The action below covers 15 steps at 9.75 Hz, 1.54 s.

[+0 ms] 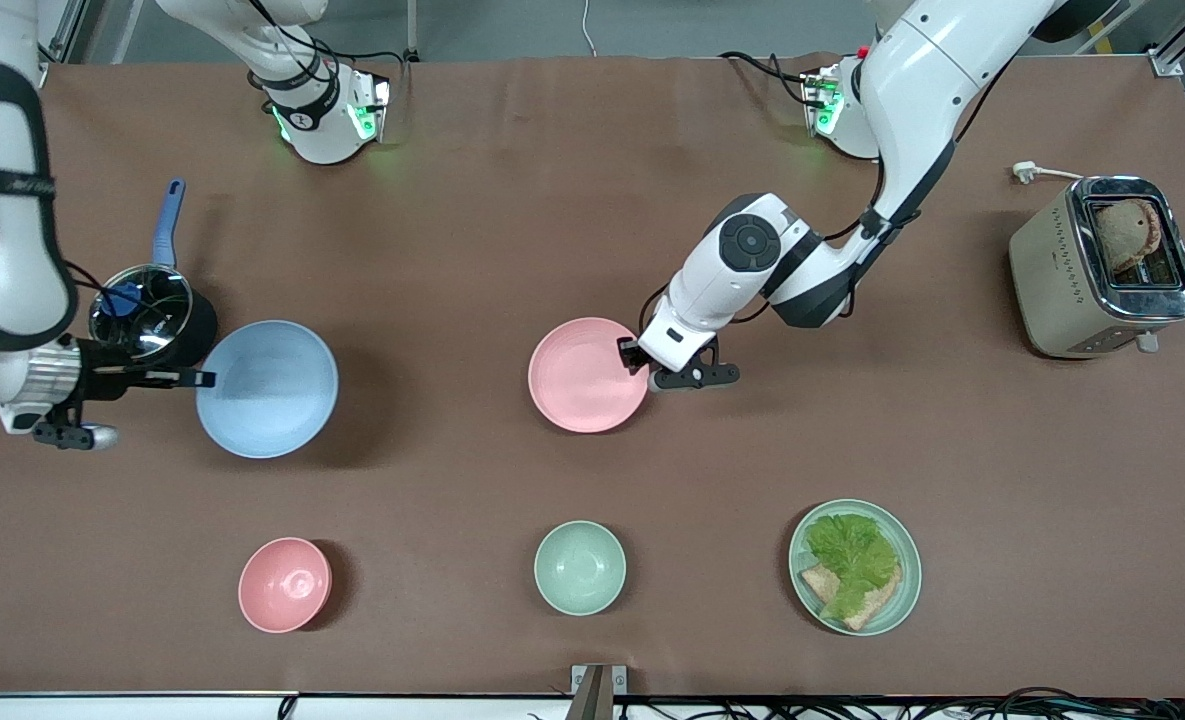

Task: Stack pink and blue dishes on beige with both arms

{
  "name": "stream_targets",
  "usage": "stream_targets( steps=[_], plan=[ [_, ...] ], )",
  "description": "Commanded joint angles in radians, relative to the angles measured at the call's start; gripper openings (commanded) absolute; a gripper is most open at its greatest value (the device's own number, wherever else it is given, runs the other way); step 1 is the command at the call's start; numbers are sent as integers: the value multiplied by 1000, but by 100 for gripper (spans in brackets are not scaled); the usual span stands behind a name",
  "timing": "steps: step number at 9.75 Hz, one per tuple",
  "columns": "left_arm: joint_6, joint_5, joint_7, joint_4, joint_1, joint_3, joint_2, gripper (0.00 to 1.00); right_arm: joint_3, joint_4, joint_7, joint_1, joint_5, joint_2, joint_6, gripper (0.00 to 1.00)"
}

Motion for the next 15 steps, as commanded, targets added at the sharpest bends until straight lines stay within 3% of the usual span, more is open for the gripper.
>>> stream_targets(
  steps=[1, 3, 4, 7, 8, 9, 11, 13, 15],
  plan=[
    [-97, 27, -22, 2, 2, 2, -7, 100, 116, -30, 195, 10, -48, -78, -2, 1],
    [-235, 27, -16, -13, 7, 44, -130, 100, 332, -28, 485, 8, -158, -99, 41, 1],
    [-301, 28, -5, -8, -5, 119, -181, 100, 420, -37, 573, 8, -160, -92, 99, 1],
    [-340, 9, 282, -2, 7, 315, -316, 100, 606, -89, 777, 40, -160, -34, 327, 1],
    [-378, -37, 385, 1, 24, 372, -379, 100, 617, -103, 828, 92, -164, 2, 395, 1],
    [-406, -100, 492, 7, 54, 382, -439, 100, 617, -129, 875, 138, -164, 35, 490, 1],
    [-586, -163, 656, 60, 42, 480, -539, 100, 617, -207, 905, 181, -164, 92, 700, 1],
    [-845, -283, 825, 213, 13, 588, -602, 100, 617, -224, 903, 189, -166, 132, 756, 1],
    [-957, -283, 866, 220, 2, 630, -721, 100, 617, -255, 900, 207, -166, 154, 834, 2]
  ],
)
